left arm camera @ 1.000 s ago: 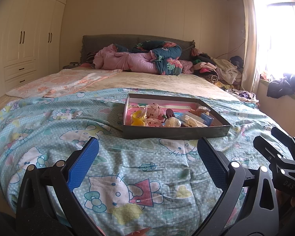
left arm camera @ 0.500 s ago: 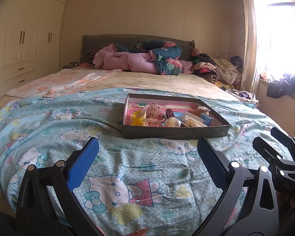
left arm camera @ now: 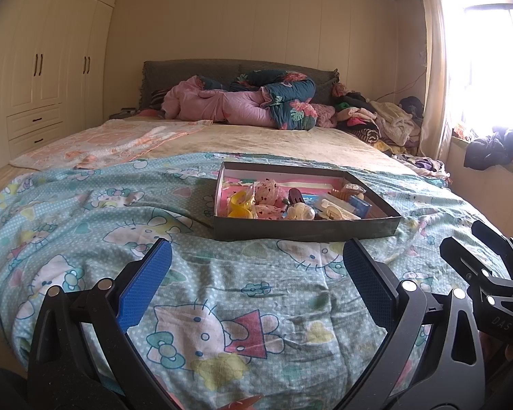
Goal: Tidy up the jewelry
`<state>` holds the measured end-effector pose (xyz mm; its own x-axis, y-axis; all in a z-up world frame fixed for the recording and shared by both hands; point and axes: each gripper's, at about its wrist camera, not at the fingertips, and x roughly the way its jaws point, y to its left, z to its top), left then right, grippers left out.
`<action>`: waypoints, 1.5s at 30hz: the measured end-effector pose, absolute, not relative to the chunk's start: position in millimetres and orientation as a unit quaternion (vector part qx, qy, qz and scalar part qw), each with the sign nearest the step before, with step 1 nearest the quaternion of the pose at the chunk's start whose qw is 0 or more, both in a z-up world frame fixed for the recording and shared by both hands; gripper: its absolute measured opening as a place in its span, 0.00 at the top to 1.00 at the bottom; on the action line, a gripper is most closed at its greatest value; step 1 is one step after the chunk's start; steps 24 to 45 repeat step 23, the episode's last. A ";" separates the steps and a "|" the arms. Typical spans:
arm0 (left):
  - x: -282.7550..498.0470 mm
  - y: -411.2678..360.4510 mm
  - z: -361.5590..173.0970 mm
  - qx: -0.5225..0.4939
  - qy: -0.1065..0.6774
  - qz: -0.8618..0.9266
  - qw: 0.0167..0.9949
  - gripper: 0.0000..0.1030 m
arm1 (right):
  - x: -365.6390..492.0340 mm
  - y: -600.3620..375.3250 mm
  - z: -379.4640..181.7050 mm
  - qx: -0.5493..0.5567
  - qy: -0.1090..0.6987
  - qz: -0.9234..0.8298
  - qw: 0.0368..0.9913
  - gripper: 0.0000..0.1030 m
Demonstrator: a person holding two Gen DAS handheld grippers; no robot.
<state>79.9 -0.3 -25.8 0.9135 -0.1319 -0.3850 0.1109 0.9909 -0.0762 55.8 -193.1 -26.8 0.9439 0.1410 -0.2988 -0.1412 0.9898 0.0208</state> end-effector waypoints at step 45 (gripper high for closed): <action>203.2 104.2 -37.1 -0.056 0.315 0.107 0.941 0.11 | 174.4 -307.0 -30.9 0.055 0.276 -0.074 0.957 0.06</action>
